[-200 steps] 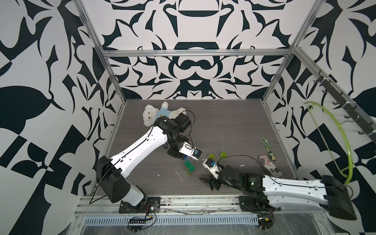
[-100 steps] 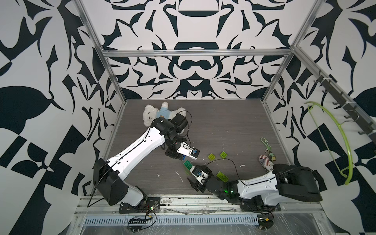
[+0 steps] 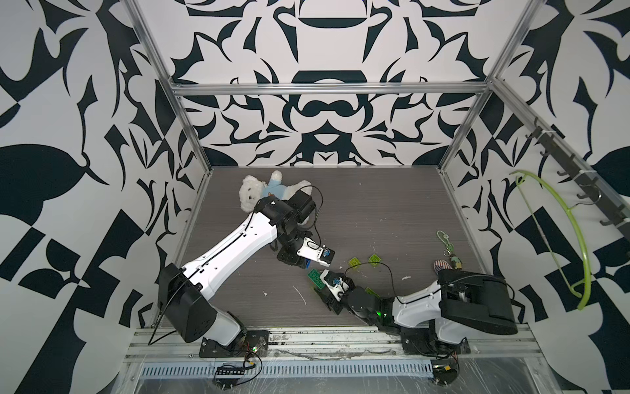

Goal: Assemble a carrot with lego
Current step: Adjust the lego brick at the center of the board.

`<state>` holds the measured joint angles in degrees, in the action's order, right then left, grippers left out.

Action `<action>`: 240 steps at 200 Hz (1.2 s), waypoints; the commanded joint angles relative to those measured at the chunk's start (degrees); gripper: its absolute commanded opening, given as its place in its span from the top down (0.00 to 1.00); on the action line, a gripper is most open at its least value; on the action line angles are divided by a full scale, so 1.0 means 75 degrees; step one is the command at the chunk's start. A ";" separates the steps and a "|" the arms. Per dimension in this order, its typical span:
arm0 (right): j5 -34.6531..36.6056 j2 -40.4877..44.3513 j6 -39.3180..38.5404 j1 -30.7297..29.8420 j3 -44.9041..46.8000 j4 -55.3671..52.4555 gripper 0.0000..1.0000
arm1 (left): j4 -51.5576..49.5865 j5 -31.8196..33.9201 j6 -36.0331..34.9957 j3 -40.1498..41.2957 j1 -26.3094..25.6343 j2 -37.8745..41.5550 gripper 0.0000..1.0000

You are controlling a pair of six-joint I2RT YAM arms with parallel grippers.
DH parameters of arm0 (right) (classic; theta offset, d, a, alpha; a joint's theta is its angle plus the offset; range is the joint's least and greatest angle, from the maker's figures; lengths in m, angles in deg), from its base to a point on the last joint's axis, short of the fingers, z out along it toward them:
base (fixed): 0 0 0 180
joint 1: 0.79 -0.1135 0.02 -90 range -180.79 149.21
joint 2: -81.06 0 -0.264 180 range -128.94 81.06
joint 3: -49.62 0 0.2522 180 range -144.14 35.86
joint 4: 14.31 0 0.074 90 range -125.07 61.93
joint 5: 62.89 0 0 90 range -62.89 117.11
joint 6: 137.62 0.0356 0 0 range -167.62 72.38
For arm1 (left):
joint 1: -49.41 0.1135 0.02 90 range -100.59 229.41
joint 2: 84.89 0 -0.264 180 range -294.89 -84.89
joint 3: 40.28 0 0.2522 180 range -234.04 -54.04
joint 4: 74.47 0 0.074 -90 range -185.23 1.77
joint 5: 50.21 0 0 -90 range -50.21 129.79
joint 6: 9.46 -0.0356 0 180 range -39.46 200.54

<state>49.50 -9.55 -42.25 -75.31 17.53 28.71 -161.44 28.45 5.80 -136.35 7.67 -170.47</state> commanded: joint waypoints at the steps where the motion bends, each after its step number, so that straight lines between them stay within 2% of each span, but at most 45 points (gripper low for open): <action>1: -0.0511 -0.0035 -0.0138 0.0206 0.0137 0.0765 0.36 | -0.0250 -0.0045 0.0087 0.0167 0.0026 0.0043 1.00; 45: -0.0928 -0.0548 -0.0297 0.0400 0.0142 0.1547 0.36 | -0.0238 -0.0069 0.0135 0.0224 0.0040 0.0038 1.00; 74: -0.1004 -0.0902 -0.0411 0.0479 0.0237 0.2180 0.44 | -0.0211 -0.0110 0.0211 0.0346 0.0048 0.0081 1.00; 111: -0.1210 -0.1105 -0.0639 0.0560 0.0112 0.2332 0.51 | -0.0191 -0.0174 0.0476 0.0509 0.0144 0.0148 1.00; 133: -0.1494 -0.1074 -0.0816 0.0837 0.0147 0.2409 0.57 | -0.0072 -0.0586 0.0889 0.0514 0.0254 0.0166 1.00; 168: -0.2874 -0.1041 -0.1123 0.1570 0.0006 0.2266 0.63 | 0.0112 -0.0983 0.1348 0.0510 0.0291 0.0121 1.00; 188: -0.3215 -0.0851 -0.1647 0.1697 -0.0480 0.1060 0.64 | 0.0117 -0.0914 0.1523 0.0358 0.0291 -0.0052 1.00; 218: -0.4466 -0.0974 -0.1320 0.2371 -0.0693 0.0898 0.64 | 0.0090 -0.0753 0.1582 0.0228 0.0372 -0.0183 1.00; 240: -0.5029 -0.1064 -0.1216 0.2612 -0.0758 0.0836 0.62 | 0.0071 -0.0652 0.1655 0.0184 0.0440 -0.0276 1.00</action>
<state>19.88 -17.68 -51.93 -57.65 13.47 35.33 -160.02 23.91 16.93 -133.64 10.23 -171.28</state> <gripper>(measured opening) 0.369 0.359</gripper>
